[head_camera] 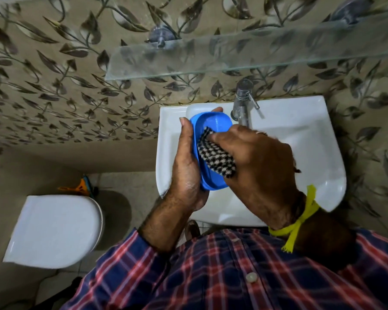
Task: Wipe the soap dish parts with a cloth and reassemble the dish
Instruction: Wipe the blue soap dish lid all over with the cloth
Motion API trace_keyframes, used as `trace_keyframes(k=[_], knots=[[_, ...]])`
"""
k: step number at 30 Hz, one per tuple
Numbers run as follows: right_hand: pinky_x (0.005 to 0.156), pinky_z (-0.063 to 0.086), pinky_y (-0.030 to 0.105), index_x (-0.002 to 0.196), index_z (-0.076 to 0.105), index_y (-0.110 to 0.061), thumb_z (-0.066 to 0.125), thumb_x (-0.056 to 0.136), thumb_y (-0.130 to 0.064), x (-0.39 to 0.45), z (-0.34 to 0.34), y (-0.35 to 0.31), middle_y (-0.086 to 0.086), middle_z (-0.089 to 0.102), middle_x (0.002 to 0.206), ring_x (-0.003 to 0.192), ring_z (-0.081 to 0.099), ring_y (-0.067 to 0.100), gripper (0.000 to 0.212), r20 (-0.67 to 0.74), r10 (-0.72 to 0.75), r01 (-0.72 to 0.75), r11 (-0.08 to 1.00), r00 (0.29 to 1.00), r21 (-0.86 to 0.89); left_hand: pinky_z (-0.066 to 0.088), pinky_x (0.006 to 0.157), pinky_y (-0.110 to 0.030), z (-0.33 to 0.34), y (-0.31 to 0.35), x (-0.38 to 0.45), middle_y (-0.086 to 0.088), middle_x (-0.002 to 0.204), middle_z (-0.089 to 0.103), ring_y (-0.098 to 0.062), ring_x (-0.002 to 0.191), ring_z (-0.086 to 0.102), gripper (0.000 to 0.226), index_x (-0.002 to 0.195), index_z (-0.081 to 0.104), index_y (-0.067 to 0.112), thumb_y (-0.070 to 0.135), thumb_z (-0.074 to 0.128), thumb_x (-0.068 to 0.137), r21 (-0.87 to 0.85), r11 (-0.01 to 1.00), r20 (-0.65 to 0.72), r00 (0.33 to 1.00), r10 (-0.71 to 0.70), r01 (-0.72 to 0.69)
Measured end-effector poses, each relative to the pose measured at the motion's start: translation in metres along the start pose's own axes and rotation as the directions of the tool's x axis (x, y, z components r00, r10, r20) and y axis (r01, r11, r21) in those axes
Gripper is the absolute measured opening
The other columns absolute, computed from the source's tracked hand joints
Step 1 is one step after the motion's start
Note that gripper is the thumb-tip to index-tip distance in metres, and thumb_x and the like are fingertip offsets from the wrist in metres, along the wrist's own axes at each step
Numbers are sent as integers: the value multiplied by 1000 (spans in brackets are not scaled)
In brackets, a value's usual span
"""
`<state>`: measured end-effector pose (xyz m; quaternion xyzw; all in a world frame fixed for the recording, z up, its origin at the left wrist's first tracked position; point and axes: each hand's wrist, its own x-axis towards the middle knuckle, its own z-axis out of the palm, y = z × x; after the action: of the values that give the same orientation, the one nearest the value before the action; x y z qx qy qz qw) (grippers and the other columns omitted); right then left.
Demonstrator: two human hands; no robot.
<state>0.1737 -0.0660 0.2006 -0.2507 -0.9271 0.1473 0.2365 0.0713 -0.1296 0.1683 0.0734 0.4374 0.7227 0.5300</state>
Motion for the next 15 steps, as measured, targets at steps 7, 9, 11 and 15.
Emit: trace_keyframes(k=[7, 9, 11, 15], knots=[[65, 58, 40, 124, 67, -16, 65, 77, -17, 8, 4, -2, 7, 71, 109, 85, 69, 36, 47, -69, 47, -47, 999, 996, 13, 57, 97, -42, 0, -6, -2, -12, 131, 68, -30, 123, 64, 72, 140, 58, 14, 67, 33, 98, 8, 999, -32, 999, 37, -37], [62, 57, 40, 127, 66, -19, 58, 84, -20, 4, 3, -1, 6, 70, 108, 81, 69, 35, 43, -40, -3, 3, 1000, 999, 2, 57, 96, -43, -3, -6, -2, -10, 128, 70, -30, 121, 66, 70, 138, 61, 17, 67, 32, 99, 4, 999, -31, 999, 43, -42], [60, 54, 37, 124, 67, -23, 66, 82, -18, 6, 1, 6, 4, 68, 101, 79, 68, 35, 42, -63, 58, -61, 997, 996, -46, 60, 90, -40, -3, -8, -2, -7, 123, 73, -25, 113, 70, 67, 131, 67, 21, 68, 32, 98, 8, 999, -43, 998, 41, -40], [65, 58, 39, 126, 65, -21, 60, 80, -19, 10, 6, 1, 5, 68, 106, 84, 68, 34, 47, -65, 51, -50, 999, 997, 14, 59, 89, -38, -2, -8, 1, -8, 122, 73, -25, 114, 69, 65, 126, 70, 21, 67, 32, 99, 8, 999, -46, 997, 54, -53]])
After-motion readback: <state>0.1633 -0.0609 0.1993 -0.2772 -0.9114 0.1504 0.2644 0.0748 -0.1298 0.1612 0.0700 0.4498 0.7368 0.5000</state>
